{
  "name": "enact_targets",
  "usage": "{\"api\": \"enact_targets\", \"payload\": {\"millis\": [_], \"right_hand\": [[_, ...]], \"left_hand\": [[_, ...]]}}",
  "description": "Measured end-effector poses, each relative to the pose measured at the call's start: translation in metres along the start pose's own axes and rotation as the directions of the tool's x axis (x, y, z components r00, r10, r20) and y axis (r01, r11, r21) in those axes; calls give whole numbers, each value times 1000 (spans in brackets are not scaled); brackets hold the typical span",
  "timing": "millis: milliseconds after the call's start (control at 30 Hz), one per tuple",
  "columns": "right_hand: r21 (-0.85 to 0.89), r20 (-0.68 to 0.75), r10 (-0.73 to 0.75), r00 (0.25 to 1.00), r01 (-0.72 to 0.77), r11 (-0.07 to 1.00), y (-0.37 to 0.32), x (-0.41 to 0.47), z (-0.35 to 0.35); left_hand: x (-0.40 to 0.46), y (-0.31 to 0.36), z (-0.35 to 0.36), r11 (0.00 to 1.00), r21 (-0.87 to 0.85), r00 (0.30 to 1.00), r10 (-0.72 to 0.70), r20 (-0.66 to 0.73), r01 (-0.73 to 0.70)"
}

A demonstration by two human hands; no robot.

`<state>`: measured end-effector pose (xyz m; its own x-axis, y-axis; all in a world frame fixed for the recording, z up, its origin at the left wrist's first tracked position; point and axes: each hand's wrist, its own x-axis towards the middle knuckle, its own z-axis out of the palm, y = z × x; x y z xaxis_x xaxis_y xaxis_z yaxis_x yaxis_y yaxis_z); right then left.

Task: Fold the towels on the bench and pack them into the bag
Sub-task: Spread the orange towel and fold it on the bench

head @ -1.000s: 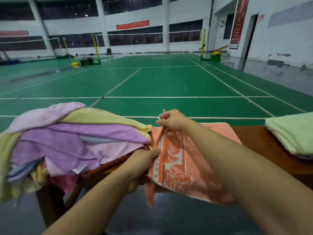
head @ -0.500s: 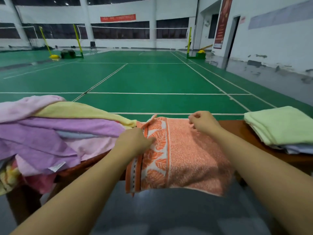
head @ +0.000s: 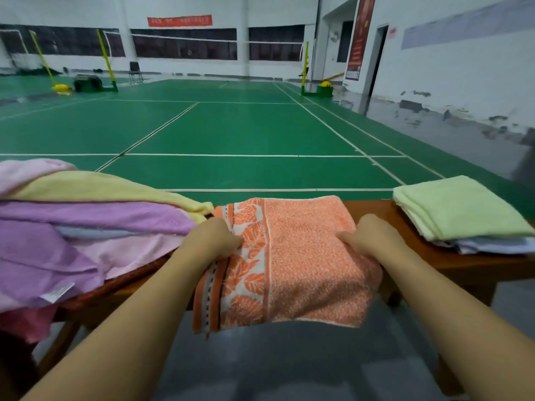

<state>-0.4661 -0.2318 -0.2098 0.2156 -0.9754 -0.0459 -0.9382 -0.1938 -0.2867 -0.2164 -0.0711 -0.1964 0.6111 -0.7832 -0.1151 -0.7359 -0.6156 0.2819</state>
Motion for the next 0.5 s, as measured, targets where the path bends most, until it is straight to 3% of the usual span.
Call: {"api": "enact_targets", "payload": {"millis": [167,333,500], "right_hand": [[219,-135,-27,990,57,974,6,-8,0],[468,-185,4,983,85,879,10,-10,-1],[714,-123,64,990,44,699,14,-9,-1]], "left_hand": [[-1,-9,-4,917,-399,998,-32,-45,11],[-8,-11,-14,850,-515,992,-63,105,108],[-10,-10,-17,598,-778,963,36,267,193]]}}
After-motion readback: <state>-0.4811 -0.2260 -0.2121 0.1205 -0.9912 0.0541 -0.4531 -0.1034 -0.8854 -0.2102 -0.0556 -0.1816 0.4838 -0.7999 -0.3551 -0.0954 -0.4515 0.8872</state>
